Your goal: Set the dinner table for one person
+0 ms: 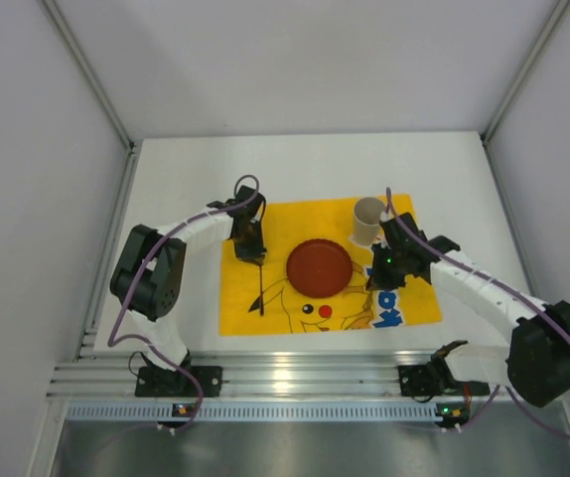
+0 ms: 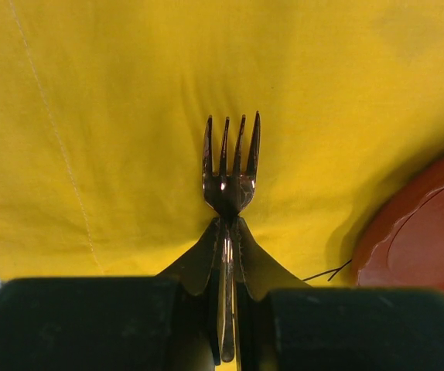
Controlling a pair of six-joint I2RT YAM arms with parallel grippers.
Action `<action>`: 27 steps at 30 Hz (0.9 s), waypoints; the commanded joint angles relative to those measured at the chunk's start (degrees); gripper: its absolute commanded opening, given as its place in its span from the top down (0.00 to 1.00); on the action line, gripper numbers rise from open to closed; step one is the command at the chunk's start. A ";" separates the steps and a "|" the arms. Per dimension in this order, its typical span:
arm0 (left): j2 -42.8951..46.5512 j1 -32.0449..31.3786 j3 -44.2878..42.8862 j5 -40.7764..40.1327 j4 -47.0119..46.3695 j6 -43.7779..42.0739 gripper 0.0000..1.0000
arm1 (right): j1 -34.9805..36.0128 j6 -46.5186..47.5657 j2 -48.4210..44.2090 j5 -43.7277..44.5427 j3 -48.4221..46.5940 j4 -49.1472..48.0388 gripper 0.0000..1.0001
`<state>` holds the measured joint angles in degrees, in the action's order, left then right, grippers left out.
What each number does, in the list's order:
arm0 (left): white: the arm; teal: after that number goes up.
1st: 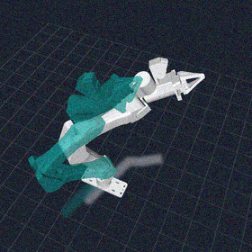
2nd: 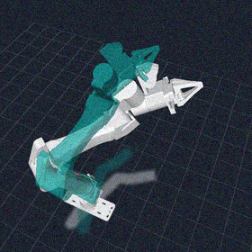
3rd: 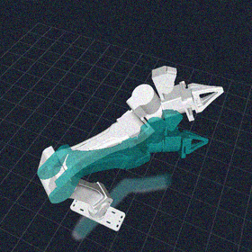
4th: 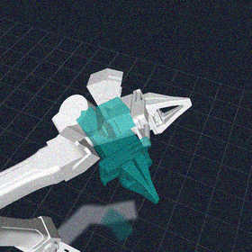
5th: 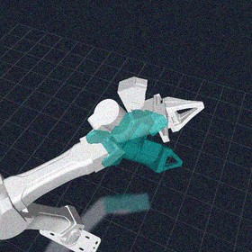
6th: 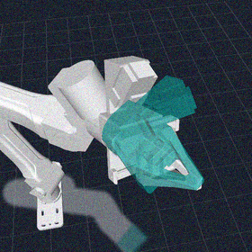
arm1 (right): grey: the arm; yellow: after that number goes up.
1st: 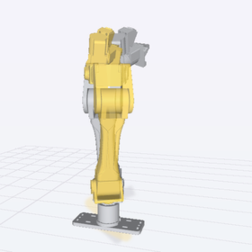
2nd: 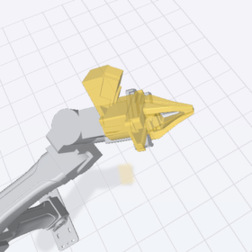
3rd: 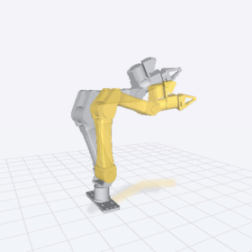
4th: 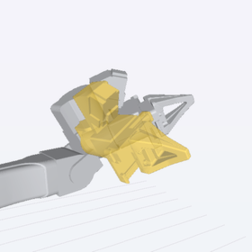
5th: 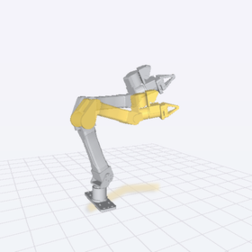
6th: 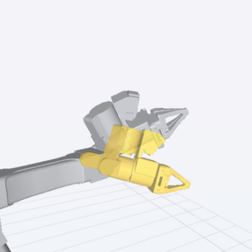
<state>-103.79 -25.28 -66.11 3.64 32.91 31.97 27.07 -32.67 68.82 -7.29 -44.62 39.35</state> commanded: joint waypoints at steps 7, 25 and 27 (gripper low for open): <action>-0.89 -0.03 -0.86 -0.39 -1.18 0.91 1.00 | -0.53 -2.75 10.02 -3.96 1.90 -14.83 1.00; -2.56 0.05 -4.73 -1.97 2.16 -2.00 1.00 | -0.53 -1.26 12.32 7.02 7.88 -11.67 1.00; -2.73 0.05 -4.91 -2.06 1.99 -2.08 1.00 | -0.53 -1.35 11.35 7.72 8.15 -10.00 1.00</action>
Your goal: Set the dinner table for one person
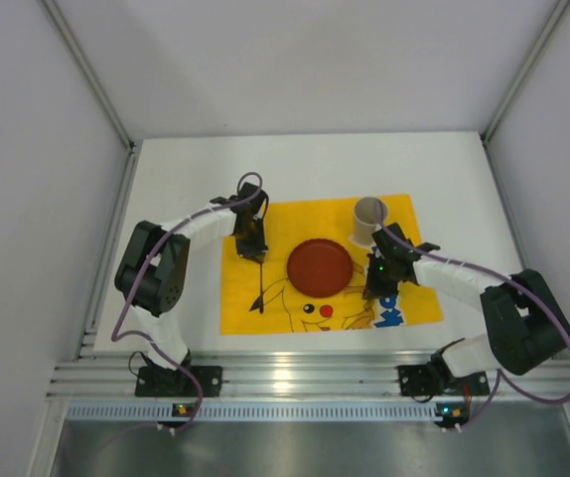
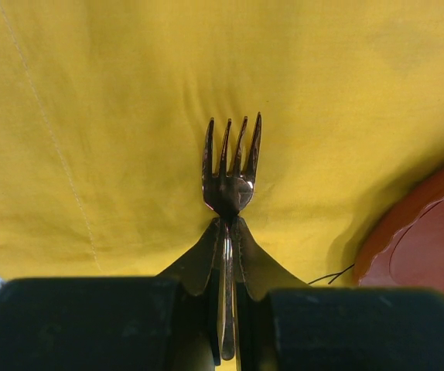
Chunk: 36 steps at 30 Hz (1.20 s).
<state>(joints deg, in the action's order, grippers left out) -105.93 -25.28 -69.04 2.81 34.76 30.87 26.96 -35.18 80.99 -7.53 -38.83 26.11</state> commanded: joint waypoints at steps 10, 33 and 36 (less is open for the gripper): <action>-1.38 0.05 -1.89 -2.02 -0.13 -1.87 1.00 | -0.77 0.46 -3.91 9.99 0.60 8.25 1.00; 1.86 -0.03 -3.64 -5.96 3.99 0.15 0.32 | -0.77 1.60 -18.14 7.00 -17.49 23.98 0.19; 6.25 -0.03 -6.11 -8.51 7.76 0.77 0.06 | -0.68 2.39 -21.66 7.35 -21.62 28.11 0.19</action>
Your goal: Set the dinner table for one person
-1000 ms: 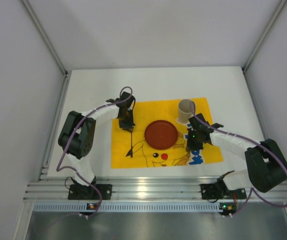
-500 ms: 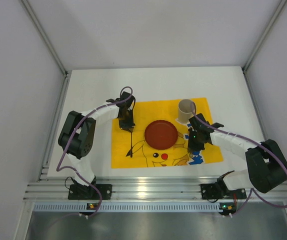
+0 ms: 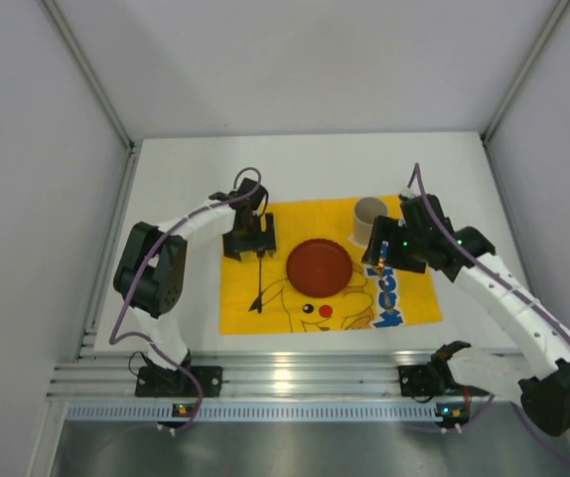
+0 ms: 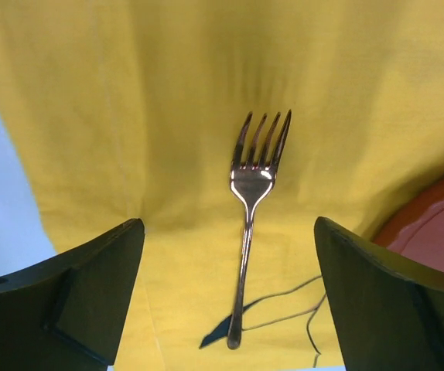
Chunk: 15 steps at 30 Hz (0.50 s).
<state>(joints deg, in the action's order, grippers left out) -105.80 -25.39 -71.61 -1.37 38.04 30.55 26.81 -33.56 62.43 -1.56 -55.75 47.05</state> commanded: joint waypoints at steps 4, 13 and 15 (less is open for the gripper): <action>16.99 -0.10 -4.24 -4.79 7.75 2.85 0.02 | -0.62 3.15 -8.55 2.97 -9.28 9.47 0.18; 49.94 -8.53 15.42 -6.64 0.55 8.46 0.02 | -0.62 5.17 -16.81 2.45 -6.93 5.08 0.00; 53.22 -9.41 18.16 -3.22 1.32 10.58 0.02 | -0.53 6.40 -19.61 1.83 -3.08 4.81 0.00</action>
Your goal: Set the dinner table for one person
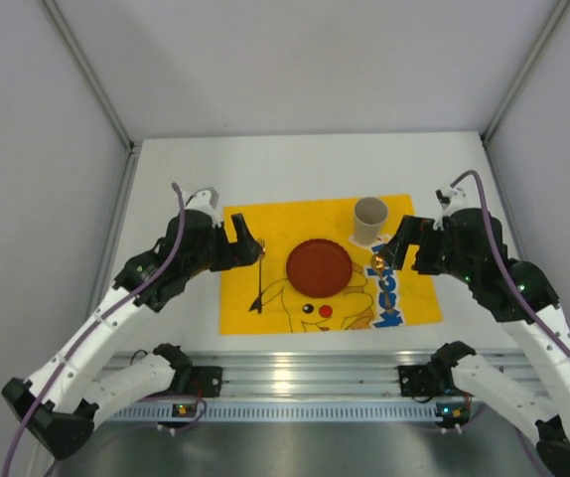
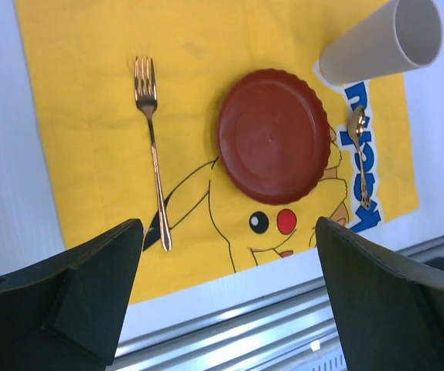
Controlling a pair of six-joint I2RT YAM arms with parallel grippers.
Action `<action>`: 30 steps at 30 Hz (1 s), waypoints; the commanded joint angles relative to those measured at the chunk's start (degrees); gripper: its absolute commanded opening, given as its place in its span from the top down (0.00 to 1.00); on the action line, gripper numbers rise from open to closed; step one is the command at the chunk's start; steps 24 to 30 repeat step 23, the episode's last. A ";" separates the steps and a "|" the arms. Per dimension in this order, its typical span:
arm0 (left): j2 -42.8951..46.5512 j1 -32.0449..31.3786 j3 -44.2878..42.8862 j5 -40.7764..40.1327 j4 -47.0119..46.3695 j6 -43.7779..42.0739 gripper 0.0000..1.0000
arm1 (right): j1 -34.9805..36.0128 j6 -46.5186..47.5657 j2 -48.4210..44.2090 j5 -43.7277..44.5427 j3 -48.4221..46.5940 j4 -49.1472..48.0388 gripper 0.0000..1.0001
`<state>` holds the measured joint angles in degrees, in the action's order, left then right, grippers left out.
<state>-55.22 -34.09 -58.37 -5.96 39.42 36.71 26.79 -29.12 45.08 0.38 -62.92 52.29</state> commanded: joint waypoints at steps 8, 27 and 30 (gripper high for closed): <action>13.03 -5.11 9.85 -0.98 6.54 9.96 0.02 | -0.59 0.56 -12.56 -2.58 11.06 -1.41 0.00; 9.61 -5.11 5.99 -1.79 7.61 4.69 0.02 | -0.59 -0.85 -14.76 -1.88 10.89 2.98 0.00; 9.61 -5.11 5.99 -1.79 7.61 4.69 0.02 | -0.59 -0.85 -14.76 -1.88 10.89 2.98 0.00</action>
